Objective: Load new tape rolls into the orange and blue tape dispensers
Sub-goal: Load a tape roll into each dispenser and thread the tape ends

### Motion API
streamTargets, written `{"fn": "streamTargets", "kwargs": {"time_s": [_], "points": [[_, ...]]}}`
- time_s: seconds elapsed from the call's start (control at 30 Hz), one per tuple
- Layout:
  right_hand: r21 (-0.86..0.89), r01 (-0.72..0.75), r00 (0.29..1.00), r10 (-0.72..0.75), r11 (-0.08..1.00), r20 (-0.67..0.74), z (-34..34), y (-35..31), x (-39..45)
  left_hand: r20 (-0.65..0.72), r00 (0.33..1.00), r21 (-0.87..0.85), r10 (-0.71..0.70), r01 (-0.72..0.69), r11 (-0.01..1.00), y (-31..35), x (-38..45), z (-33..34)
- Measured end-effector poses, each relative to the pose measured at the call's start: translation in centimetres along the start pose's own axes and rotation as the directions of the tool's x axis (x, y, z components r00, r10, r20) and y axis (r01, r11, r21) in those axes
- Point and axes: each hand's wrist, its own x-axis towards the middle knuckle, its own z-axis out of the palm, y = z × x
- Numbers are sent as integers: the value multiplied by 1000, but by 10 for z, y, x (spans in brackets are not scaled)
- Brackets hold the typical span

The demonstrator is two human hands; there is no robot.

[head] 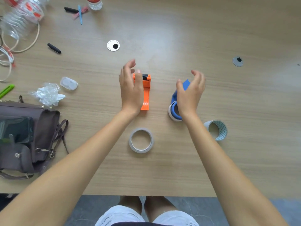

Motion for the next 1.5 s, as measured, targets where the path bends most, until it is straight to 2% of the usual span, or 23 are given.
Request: {"fn": "streamTargets", "kwargs": {"time_s": [0.07,0.13,0.2,0.3,0.37,0.47,0.57,0.73,0.83,0.9,0.97,1.03,1.1,1.2,1.3,1.5], "points": [[-164,-114,993,112,980,-23,-10,21,4,127,992,44,-5,-1,999,-5,-15,14],[-266,-274,955,293,924,36,-16,39,3,307,942,78,-136,117,990,-13,-29,31],[-289,-333,913,384,897,139,-19,51,-2,429,823,116,-372,358,927,-31,-39,47],[-226,-360,869,414,905,272,-20,66,-7,467,568,161,-678,699,697,-48,-44,63],[-186,-363,860,405,913,311,-21,73,-8,488,478,129,-731,788,601,-53,-47,69],[-183,-313,878,357,932,318,-26,79,-7,542,436,56,-718,834,549,-59,-50,77],[-258,-259,895,332,931,299,-28,85,-7,569,404,84,-716,838,539,-58,-51,80],[-216,-276,892,333,937,307,-33,90,-6,608,394,118,-689,814,569,-64,-54,86],[-139,-369,857,395,919,331,-38,93,-4,640,402,150,-655,771,619,-64,-51,86],[-12,-549,779,516,836,355,-40,97,-1,693,396,145,-602,742,655,-63,-48,84],[107,-715,652,605,691,456,-42,99,-1,752,384,76,-536,758,648,-56,-45,81],[185,-797,565,601,575,566,-45,92,-3,786,412,-31,-461,771,636,-44,-40,78],[254,-841,515,567,477,642,-47,83,-5,814,428,-65,-392,738,671,-30,-34,74],[349,-878,475,520,327,710,-51,67,-7,848,421,-19,-323,632,774,-9,-25,68],[408,-888,459,493,214,739,-54,51,-12,827,464,21,-318,539,842,6,-17,62],[431,-877,479,457,211,750,-49,36,-23,779,530,43,-335,488,872,21,-5,49]]}}
